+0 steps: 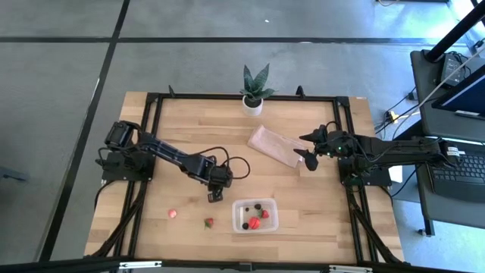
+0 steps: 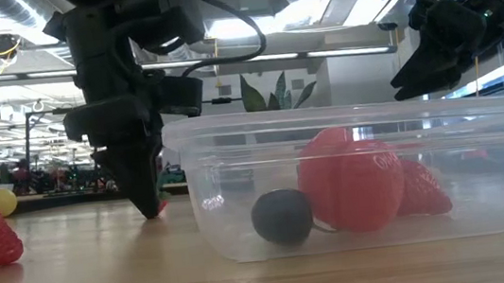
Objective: Pick and placing Produce into tupperware
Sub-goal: Put the red strawberry in the bin
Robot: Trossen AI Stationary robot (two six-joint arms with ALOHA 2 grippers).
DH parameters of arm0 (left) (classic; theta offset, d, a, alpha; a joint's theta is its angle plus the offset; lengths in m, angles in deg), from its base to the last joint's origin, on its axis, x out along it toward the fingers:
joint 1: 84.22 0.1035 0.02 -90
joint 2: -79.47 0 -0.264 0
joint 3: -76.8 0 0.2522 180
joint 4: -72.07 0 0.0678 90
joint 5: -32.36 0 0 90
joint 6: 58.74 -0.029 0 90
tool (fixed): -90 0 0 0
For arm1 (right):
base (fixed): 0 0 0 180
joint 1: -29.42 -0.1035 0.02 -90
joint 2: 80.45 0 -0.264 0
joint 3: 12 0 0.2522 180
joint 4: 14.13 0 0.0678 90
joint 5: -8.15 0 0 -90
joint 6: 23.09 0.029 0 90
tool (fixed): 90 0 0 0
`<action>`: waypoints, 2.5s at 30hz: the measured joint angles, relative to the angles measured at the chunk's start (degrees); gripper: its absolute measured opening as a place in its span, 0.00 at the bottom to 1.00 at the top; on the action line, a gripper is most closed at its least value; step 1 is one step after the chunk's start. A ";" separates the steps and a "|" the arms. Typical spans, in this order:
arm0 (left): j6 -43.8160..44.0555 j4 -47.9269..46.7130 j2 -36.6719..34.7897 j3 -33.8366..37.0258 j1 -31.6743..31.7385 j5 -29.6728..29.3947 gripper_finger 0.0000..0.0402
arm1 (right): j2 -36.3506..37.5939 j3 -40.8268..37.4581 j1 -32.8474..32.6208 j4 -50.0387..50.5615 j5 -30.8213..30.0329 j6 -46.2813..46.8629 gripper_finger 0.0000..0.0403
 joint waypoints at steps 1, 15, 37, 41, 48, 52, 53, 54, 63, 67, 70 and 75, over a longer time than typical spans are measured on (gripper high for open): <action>0.08 -0.71 -0.47 -0.42 0.04 -0.14 0.19 | 0.01 0.00 0.00 0.00 0.01 0.01 0.77; -7.53 8.59 -3.25 -21.88 -6.08 2.96 0.20 | 0.04 0.00 0.00 -1.34 0.07 1.66 0.77; -2.89 7.59 13.50 -25.21 -8.73 5.76 0.18 | 0.04 -0.02 0.00 -1.20 1.54 9.21 0.77; -1.16 7.35 14.15 -25.24 -8.73 6.05 0.26 | 0.04 -0.01 0.00 -1.20 1.56 9.21 0.77; -1.13 6.76 14.32 -25.27 -8.73 6.23 0.30 | 0.04 0.00 0.00 -1.17 1.56 9.02 0.77; -1.13 6.77 14.32 -25.27 -8.71 6.07 0.27 | 0.04 0.00 0.00 -1.14 1.56 8.97 0.77; -1.13 6.75 14.32 -25.27 -8.72 5.84 0.27 | 0.04 -0.02 0.00 -1.14 1.54 8.94 0.77; -1.13 6.76 14.32 -25.27 -8.71 5.80 0.26 | 0.04 -0.01 0.00 -1.14 1.54 8.93 0.77; 2.31 6.75 14.32 -25.27 -8.12 5.48 0.23 | 0.04 0.00 0.00 -1.11 1.54 8.80 0.77; 3.39 6.76 14.30 -25.27 -8.19 5.82 0.21 | 0.04 -0.01 0.02 -1.11 1.54 8.80 0.77; 3.39 6.80 14.30 -25.27 -8.21 5.87 0.20 | 0.04 -0.02 0.02 -1.11 1.54 8.80 0.77; 3.35 7.09 14.30 -27.30 -8.22 5.87 0.20 | 0.04 -0.01 0.02 -1.11 1.54 8.80 0.77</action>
